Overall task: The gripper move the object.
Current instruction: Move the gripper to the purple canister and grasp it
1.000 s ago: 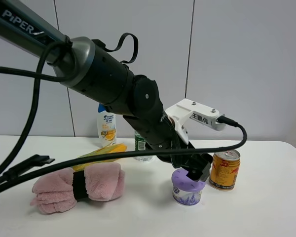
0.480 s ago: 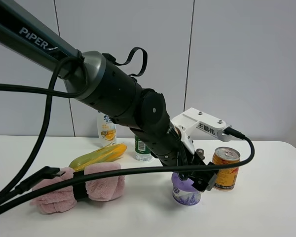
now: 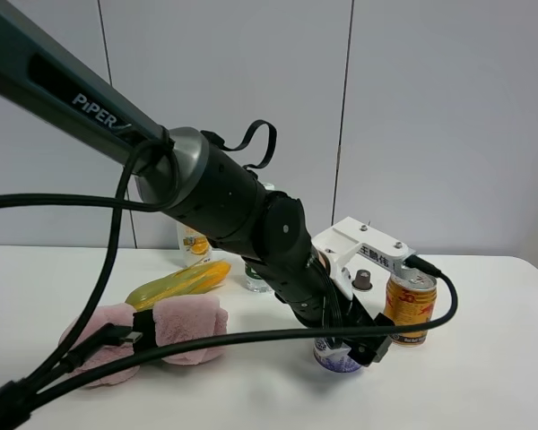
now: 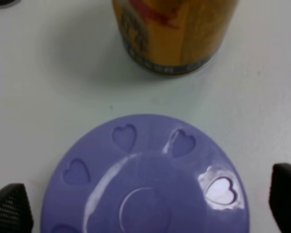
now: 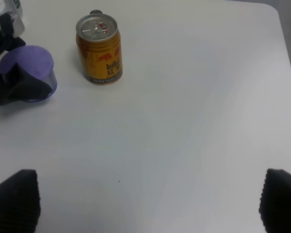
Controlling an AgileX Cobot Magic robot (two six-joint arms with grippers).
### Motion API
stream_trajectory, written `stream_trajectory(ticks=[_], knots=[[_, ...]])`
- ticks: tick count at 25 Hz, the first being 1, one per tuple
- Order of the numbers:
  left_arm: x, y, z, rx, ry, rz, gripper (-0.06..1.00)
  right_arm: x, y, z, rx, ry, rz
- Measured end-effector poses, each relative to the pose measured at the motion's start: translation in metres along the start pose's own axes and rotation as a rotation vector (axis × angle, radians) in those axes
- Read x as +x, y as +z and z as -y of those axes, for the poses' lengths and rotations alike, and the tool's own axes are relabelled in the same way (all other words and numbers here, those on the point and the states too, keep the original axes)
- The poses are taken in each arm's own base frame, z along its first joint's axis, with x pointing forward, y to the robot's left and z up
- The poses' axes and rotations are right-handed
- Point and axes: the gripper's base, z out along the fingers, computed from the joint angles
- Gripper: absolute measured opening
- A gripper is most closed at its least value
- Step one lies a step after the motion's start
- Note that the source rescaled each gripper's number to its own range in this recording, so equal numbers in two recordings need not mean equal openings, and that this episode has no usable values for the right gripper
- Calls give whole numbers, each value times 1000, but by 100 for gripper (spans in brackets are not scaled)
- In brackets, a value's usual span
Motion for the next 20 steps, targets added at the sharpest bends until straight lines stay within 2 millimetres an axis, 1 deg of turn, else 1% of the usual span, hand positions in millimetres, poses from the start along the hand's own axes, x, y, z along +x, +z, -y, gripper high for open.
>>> stream_trajectory(ticks=[3, 7, 20], knots=[[1, 4, 0, -1, 0, 1, 100, 0, 0, 0, 0, 0, 0], [-1, 4, -1, -6, 0, 18, 100, 0, 0, 0, 0, 0, 0], [12, 19, 1, -6, -1, -5, 99, 0, 0, 0, 0, 0, 0]])
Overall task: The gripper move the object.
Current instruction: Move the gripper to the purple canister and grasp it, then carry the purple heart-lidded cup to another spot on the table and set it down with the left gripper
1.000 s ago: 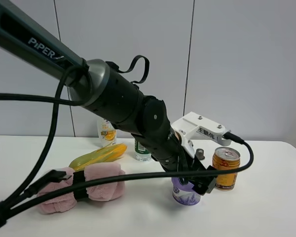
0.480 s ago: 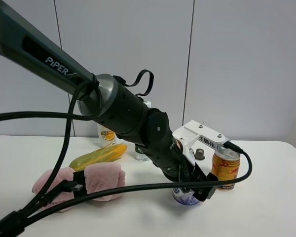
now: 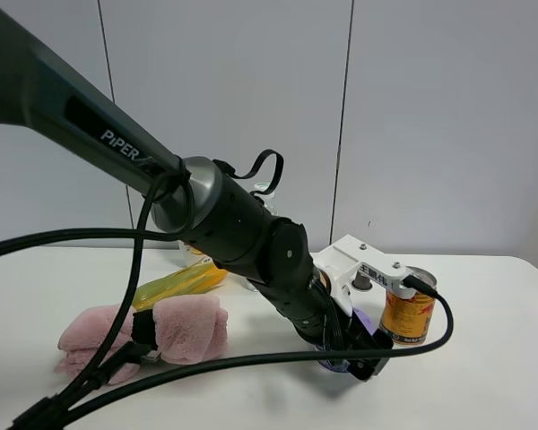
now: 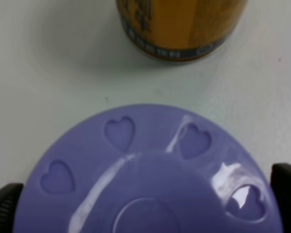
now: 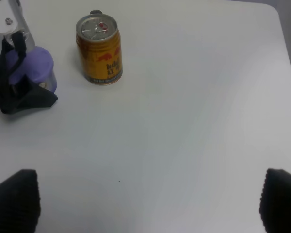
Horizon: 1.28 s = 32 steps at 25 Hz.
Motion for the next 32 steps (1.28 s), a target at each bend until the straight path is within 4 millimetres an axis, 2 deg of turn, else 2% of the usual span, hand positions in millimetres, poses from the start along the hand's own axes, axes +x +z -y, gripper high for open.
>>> stream_trajectory(ticks=[1, 2, 3, 4, 5, 11, 14, 17, 21, 25, 28, 32], knots=[[1, 1, 0, 0, 0, -1, 92, 0, 0, 0, 0, 0, 0], [1, 1, 0, 0, 0, -1, 79, 0, 0, 0, 0, 0, 0], [1, 1, 0, 0, 0, -1, 56, 0, 0, 0, 0, 0, 0], [1, 1, 0, 0, 0, 0, 25, 0, 0, 0, 0, 0, 0], [0, 1, 0, -1, 0, 1, 0, 0, 0, 0, 0, 0, 0], [0, -1, 0, 1, -1, -3, 1, 0, 0, 0, 0, 0, 0], [-5, -8, 0, 8, -4, -13, 1, 0, 0, 0, 0, 0, 0], [-24, -34, -1, 17, -2, -1, 1, 0, 0, 0, 0, 0, 0], [-56, -82, -3, 23, -5, 56, 1, 0, 0, 0, 0, 0, 0], [-76, -124, -5, 28, -39, 85, 1, 0, 0, 0, 0, 0, 0], [-80, -143, -15, 10, -63, 79, 1, 0, 0, 0, 0, 0, 0], [-76, -162, -46, -31, -125, 28, 1, 0, 0, 0, 0, 0, 0]])
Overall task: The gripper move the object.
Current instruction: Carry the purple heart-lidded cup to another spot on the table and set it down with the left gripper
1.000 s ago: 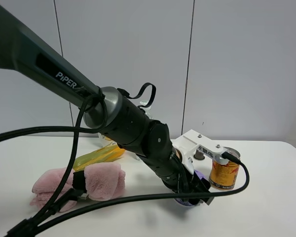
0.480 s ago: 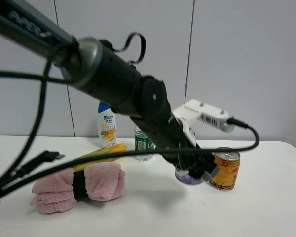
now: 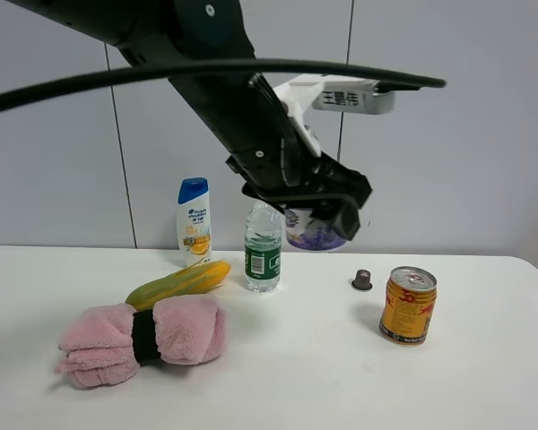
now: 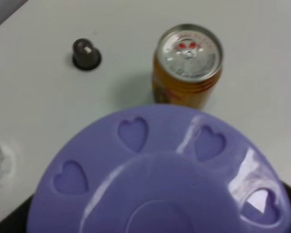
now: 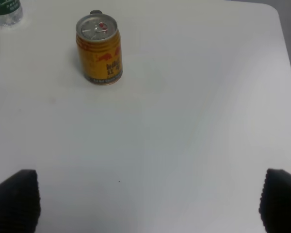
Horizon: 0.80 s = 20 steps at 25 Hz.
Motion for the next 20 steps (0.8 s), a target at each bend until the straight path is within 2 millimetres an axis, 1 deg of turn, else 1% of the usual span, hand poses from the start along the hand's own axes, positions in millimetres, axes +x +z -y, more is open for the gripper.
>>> stream_trajectory(ticks=[7, 14, 17, 20], knots=[[13, -26, -67, -102, -105, -112, 1, 0, 0, 0, 0, 0, 0], [25, -54, -131, -225, -214, -102, 1, 0, 0, 0, 0, 0, 0], [39, -61, -158, -277, -269, -107, 1, 0, 0, 0, 0, 0, 0], [61, -60, -179, -325, -316, -102, 1, 0, 0, 0, 0, 0, 0]])
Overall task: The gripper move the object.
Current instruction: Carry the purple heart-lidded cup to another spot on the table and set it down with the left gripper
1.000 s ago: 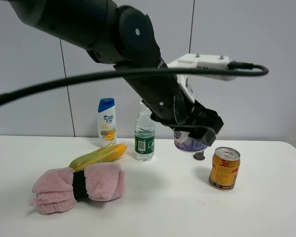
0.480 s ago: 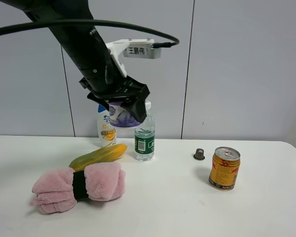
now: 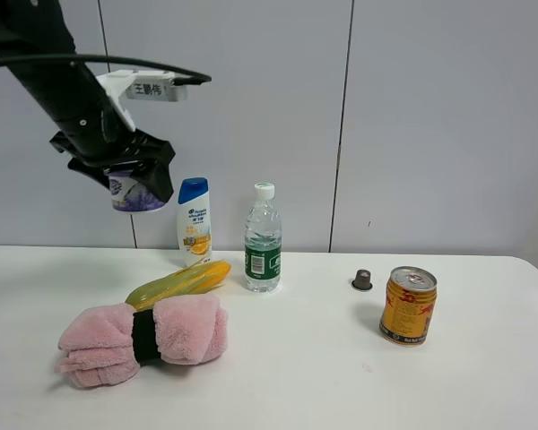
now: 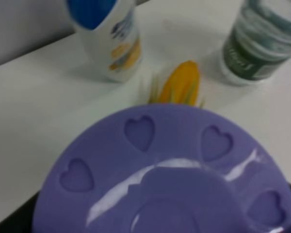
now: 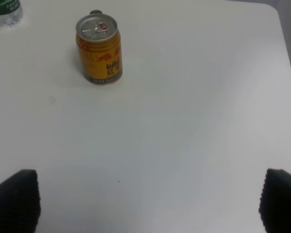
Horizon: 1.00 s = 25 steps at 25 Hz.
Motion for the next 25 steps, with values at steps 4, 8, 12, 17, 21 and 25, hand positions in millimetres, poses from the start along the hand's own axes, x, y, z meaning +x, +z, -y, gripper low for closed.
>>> stream_trajectory(ticks=[4, 8, 12, 17, 21, 25], knots=[[25, 17, -19, -51, -38, 60, 1, 0, 0, 0, 0, 0, 0], [45, 31, -31, -102, -52, 168, 1, 0, 0, 0, 0, 0, 0], [53, 47, -42, -132, -51, 207, 1, 0, 0, 0, 0, 0, 0], [65, 73, -49, -147, -61, 210, 1, 0, 0, 0, 0, 0, 0], [73, 91, -53, -155, -67, 212, 1, 0, 0, 0, 0, 0, 0], [79, 101, -57, -161, -73, 205, 1, 0, 0, 0, 0, 0, 0]])
